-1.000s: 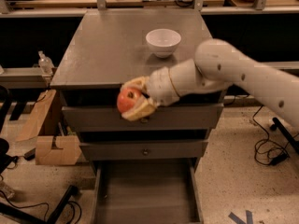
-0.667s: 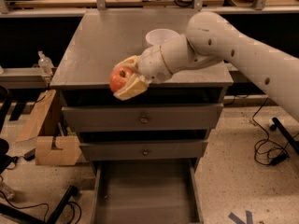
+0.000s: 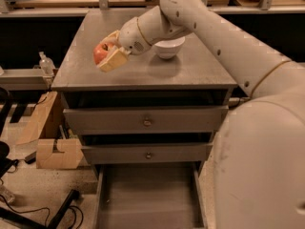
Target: Pick apple from bottom drawer and place on counter
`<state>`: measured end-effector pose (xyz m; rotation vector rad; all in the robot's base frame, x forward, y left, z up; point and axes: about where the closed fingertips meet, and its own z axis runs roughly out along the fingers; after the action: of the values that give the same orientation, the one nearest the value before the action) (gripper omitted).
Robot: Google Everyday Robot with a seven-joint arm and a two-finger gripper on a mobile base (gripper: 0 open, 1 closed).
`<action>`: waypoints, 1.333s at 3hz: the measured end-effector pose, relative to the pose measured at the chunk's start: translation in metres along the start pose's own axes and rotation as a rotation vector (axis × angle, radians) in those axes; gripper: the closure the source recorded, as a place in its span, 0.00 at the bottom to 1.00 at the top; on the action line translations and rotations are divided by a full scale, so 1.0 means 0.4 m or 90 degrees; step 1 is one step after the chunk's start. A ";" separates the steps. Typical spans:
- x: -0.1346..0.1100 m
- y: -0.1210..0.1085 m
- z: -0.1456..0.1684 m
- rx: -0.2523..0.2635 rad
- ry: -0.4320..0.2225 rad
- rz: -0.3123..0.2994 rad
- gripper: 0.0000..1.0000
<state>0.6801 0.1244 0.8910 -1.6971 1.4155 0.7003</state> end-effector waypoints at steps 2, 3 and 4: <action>0.020 -0.205 0.118 0.065 0.056 0.039 1.00; 0.097 -0.224 0.178 0.050 0.101 0.081 1.00; 0.101 -0.230 0.181 0.046 0.110 0.090 0.84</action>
Offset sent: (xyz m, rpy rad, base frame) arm 0.1232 0.0435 -0.0201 -0.1110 -0.0037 -0.2212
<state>0.7842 0.1693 0.8406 -1.6449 1.6750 0.5815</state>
